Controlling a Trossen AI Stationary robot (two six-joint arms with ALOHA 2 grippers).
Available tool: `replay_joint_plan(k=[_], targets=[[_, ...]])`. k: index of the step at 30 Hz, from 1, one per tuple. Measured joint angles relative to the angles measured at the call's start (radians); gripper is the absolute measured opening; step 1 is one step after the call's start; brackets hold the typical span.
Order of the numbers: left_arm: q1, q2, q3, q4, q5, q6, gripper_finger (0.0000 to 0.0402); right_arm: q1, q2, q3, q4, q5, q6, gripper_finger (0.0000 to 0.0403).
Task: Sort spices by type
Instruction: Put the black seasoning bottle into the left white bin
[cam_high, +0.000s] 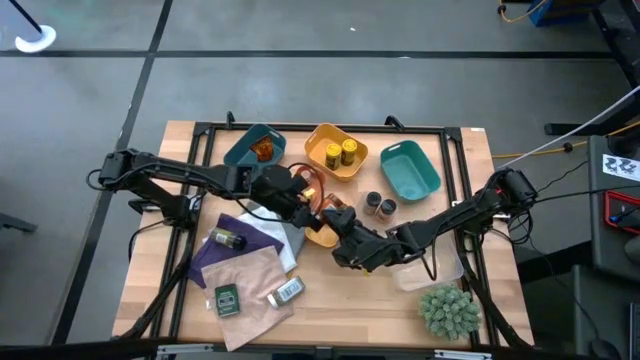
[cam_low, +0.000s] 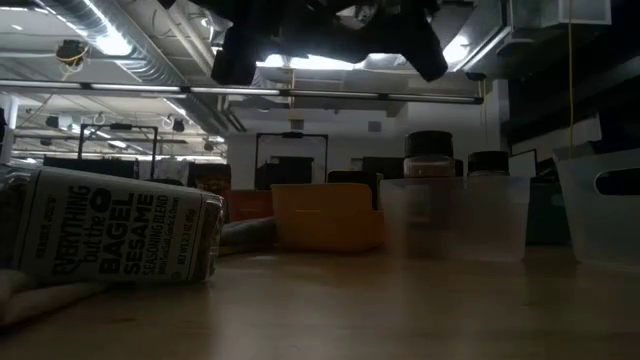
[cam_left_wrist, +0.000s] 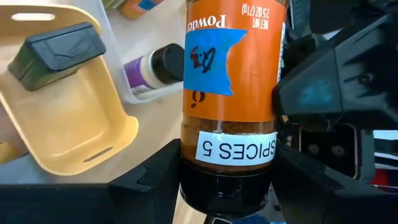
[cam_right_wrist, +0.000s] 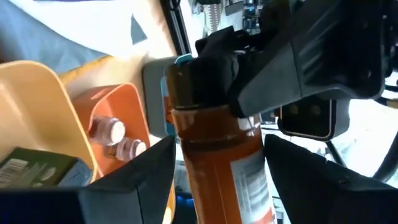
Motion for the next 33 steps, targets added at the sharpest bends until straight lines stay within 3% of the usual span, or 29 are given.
replay_joint_plan(k=[11, 22, 33], targets=[[-0.001, 0.0, 0.0, 0.041, 0.003, -0.016, 0.02, -0.019, 0.001, 0.0, 0.059, 0.008, 0.001, 0.0242], [-0.001, 0.0, 0.0, 0.042, 0.004, 0.035, 0.02, -0.018, 0.001, -0.001, 0.049, 0.014, 0.048, 0.0157], [0.031, 0.001, 0.0, 0.046, 0.069, 0.013, 0.02, -0.018, 0.0, -0.001, 0.035, 0.037, 0.061, 0.0154]])
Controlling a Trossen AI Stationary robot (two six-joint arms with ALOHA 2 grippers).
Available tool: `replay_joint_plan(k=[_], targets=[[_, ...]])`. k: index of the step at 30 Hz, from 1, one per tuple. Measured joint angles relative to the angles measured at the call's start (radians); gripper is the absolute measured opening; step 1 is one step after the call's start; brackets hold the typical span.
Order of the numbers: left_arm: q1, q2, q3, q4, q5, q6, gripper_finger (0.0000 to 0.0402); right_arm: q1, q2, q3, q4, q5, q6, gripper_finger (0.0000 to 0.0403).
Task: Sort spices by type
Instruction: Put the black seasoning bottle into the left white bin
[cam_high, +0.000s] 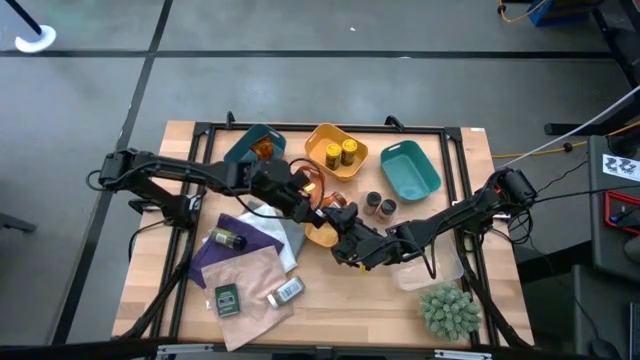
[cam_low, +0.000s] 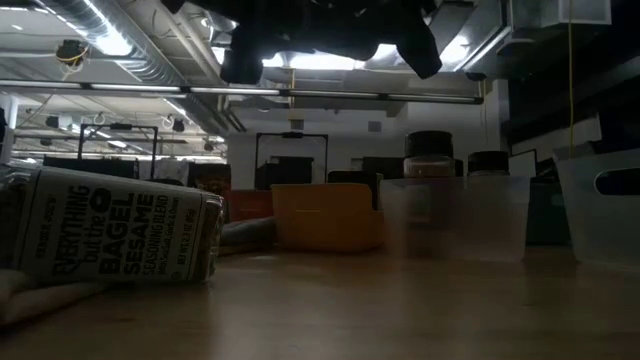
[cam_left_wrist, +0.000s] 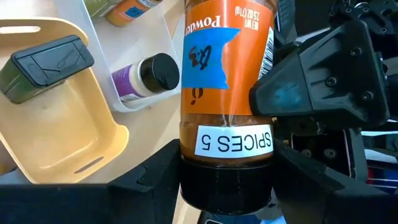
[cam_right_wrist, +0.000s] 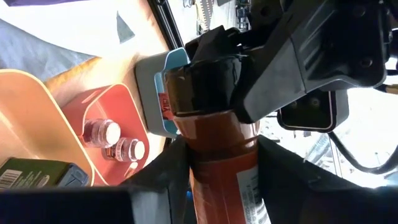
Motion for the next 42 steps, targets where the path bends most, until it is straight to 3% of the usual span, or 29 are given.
replay_joint_plan(k=[21, 42], targets=[[0.059, -0.011, 0.0, 0.011, 0.094, -0.009, 0.0212, 0.0, 0.0, 0.002, -0.002, 0.05, 0.145, 0.0156], [0.142, -0.018, 0.001, -0.102, 0.323, 0.021, 0.0212, -0.002, 0.0, 0.0, -0.023, 0.073, 0.189, 0.0156]])
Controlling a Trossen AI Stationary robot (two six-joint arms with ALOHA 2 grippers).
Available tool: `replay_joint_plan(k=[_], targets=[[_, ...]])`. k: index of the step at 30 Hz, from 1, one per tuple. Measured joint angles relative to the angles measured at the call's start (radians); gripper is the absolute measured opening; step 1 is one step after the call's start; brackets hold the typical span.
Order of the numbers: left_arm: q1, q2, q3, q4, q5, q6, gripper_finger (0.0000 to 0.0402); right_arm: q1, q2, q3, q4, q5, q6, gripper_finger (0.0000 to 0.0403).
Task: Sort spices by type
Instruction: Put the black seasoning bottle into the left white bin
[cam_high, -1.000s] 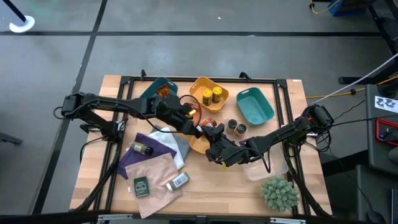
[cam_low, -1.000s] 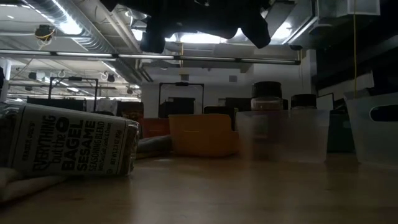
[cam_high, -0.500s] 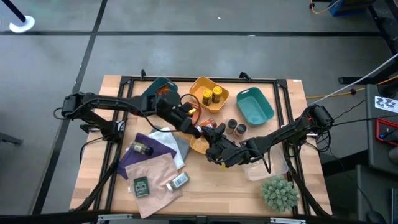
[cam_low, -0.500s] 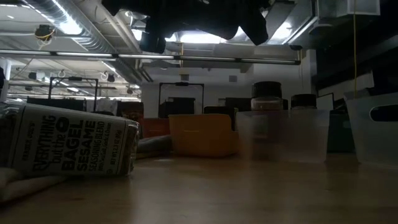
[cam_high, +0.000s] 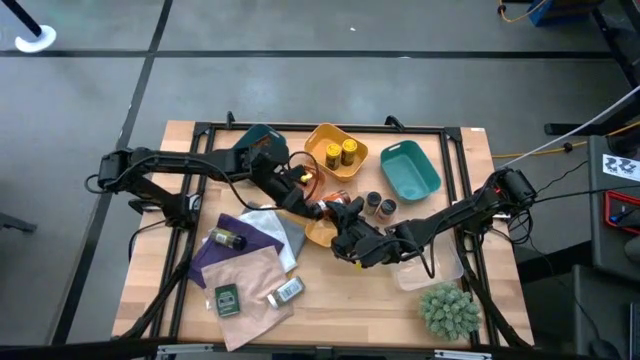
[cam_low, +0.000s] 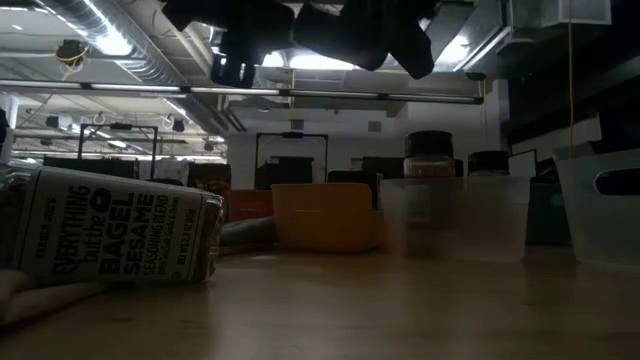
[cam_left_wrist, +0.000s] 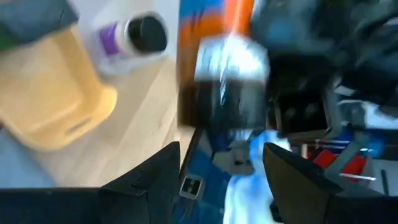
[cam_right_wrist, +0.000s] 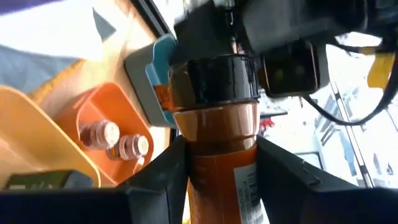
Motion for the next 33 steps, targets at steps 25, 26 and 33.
replay_joint_plan(k=[25, 26, 33], targets=[[0.0, -0.049, 0.0, -0.083, -0.044, 0.178, 0.0212, 0.002, -0.203, 0.0, -0.63, -0.022, 0.901, 0.0156], [0.0, -0.049, 0.0, -0.082, -0.047, 0.188, 0.0212, 0.007, -0.219, 0.0, -0.689, -0.045, 0.986, 0.0156], [0.0, -0.049, 0.0, -0.088, -0.061, 0.223, 0.0212, 0.132, -0.257, 0.0, -1.039, -0.037, 1.476, 0.0156]])
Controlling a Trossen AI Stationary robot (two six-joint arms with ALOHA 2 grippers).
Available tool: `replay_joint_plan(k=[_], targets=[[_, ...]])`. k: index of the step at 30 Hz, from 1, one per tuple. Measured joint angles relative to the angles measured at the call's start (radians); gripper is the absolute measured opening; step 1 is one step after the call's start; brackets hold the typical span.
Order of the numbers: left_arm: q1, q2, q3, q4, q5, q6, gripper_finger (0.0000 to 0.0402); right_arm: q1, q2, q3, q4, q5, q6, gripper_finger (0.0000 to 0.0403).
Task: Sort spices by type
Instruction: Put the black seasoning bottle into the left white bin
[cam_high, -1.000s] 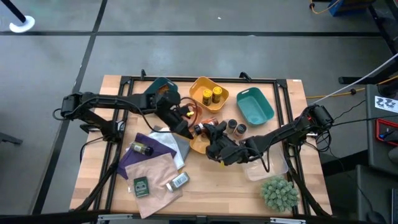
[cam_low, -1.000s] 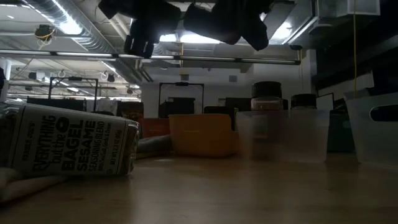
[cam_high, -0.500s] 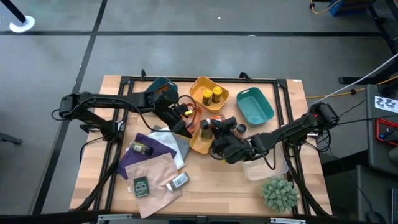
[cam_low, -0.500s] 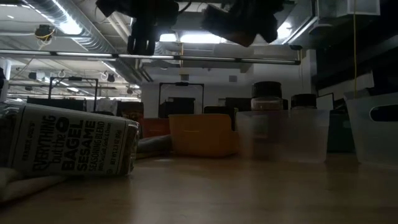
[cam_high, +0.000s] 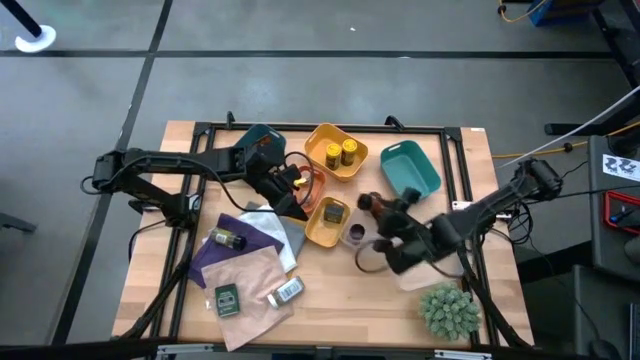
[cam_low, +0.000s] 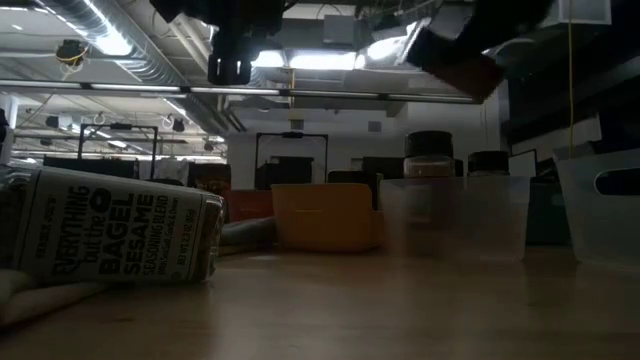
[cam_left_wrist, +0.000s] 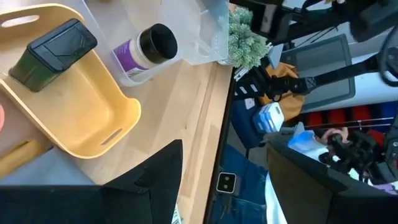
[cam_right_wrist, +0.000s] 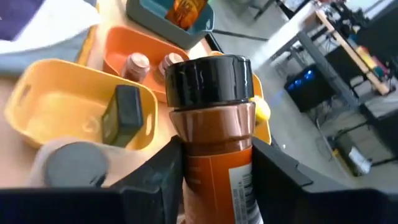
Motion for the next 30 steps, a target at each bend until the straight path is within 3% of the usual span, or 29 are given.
replay_joint_plan(k=[3, 7, 13, 17, 23, 30], targets=[[0.0, 0.0, 0.0, 0.0, -0.011, 0.002, 0.0212, 0.085, 0.0, -0.001, -0.123, 0.042, 0.219, 0.0156], [0.0, 0.0, 0.0, 0.001, -0.018, 0.002, 0.0212, 0.2, 0.0, -0.035, -0.196, 0.172, 0.496, 0.0156], [0.0, 0.0, 0.0, 0.002, -0.039, 0.002, 0.0212, 0.289, 0.0, -0.189, -0.112, 0.384, 0.829, 0.0156], [0.0, 0.0, 0.0, 0.002, -0.04, 0.002, 0.0212, 0.286, 0.0, -0.331, 0.094, 0.49, 0.891, 0.0156], [0.0, 0.0, 0.0, 0.003, -0.04, 0.002, 0.0212, 0.239, 0.0, -0.49, 0.407, 0.496, 0.89, 0.0156], [0.0, 0.001, 0.0, 0.009, -0.04, 0.002, 0.0212, 0.188, 0.008, -0.545, 0.514, 0.49, 0.889, 0.0156]])
